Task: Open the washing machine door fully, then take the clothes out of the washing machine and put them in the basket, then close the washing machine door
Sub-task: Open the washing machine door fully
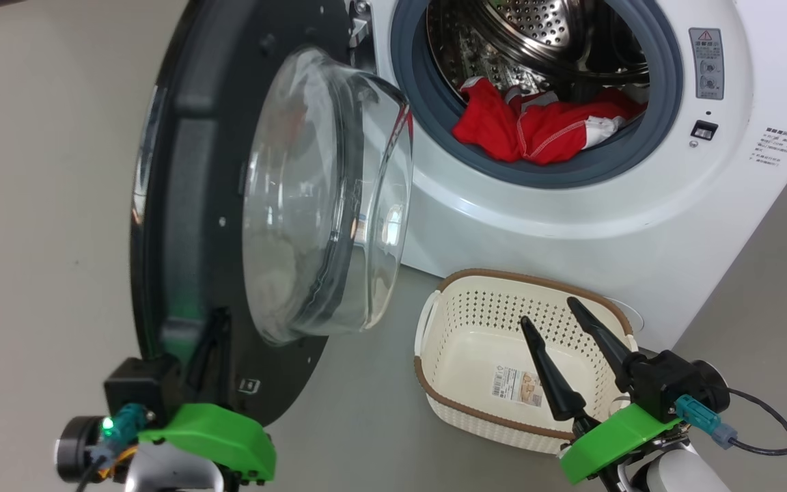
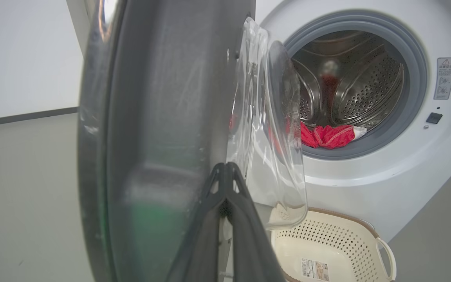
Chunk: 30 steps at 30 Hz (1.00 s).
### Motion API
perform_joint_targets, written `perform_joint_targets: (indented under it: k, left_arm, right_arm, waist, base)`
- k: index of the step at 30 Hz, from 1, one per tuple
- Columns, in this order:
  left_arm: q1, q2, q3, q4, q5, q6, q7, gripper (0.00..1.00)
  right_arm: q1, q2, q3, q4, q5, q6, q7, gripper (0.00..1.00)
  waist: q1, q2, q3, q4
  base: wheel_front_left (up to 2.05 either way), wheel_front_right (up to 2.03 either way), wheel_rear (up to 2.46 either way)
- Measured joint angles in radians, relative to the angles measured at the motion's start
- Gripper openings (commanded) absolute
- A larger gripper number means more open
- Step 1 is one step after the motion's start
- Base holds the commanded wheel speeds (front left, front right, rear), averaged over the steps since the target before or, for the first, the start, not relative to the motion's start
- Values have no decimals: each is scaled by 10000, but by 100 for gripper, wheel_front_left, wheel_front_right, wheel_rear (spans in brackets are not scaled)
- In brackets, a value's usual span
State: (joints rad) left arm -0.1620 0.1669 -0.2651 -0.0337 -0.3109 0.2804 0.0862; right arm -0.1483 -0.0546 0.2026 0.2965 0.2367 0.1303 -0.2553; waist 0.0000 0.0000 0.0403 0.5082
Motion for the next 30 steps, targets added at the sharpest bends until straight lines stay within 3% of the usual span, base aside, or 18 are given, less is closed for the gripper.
perform_joint_targets:
  k: [14, 30]
  left_arm:
    - [17, 157, 1085, 90, -418, 387, -433, 0]
    - [-370, 410, 2077, 1854, -961, 401, -1430, 0]
  right_arm:
    - [-16, -6, -33, 102, -357, 0, 0, 100]
    - [-258, -15, 111, 238, -813, 0, 0, 100]
  waist:
    - [0, 0, 433, -31]
    - [0, 0, 928, -126]
  base:
    - [0, 0, 0]
    - [0, 0, 0]
